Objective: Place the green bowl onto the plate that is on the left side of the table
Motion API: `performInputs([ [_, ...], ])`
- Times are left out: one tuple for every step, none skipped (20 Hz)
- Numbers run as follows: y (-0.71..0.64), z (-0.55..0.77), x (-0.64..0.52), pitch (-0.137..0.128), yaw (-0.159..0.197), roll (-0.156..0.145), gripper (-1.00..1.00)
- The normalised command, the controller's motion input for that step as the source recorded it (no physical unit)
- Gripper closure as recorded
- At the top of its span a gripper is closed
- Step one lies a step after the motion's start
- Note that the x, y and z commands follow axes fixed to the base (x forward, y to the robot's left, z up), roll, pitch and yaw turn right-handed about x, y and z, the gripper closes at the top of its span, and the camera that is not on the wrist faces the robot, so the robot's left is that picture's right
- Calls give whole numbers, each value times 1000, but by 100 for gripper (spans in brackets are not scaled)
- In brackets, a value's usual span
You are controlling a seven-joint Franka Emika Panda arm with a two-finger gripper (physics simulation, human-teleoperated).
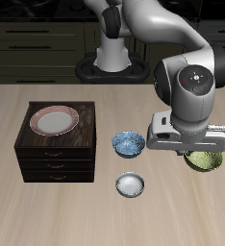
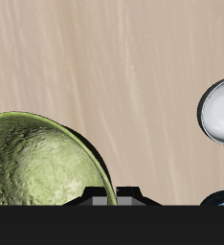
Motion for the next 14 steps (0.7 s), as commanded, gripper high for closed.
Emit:
performInputs([
  [-102,515,-303,-95,16,-2,100],
  [-5,509,-283,-66,-18,-8,100],
  [53,509,-345,-83,3,21,100],
  [38,560,-411,-102,2,9,100],
  [-23,532,-421,-97,-15,21,100],
  [82,529,-436,-135,62,-6,100],
  [-14,476,-428,-105,31,-54,100],
  [42,447,-472,-132,56,-13,100],
  [136,338,-405,-47,9,51,100],
  [-99,539,-467,-199,112,-124,100],
  [5,258,-300,-58,1,-2,100],
  [-30,204,-331,7,-80,-42,100],
  [26,266,-340,-100,70,-66,100],
  [157,321,-563,-30,-98,-24,100],
])
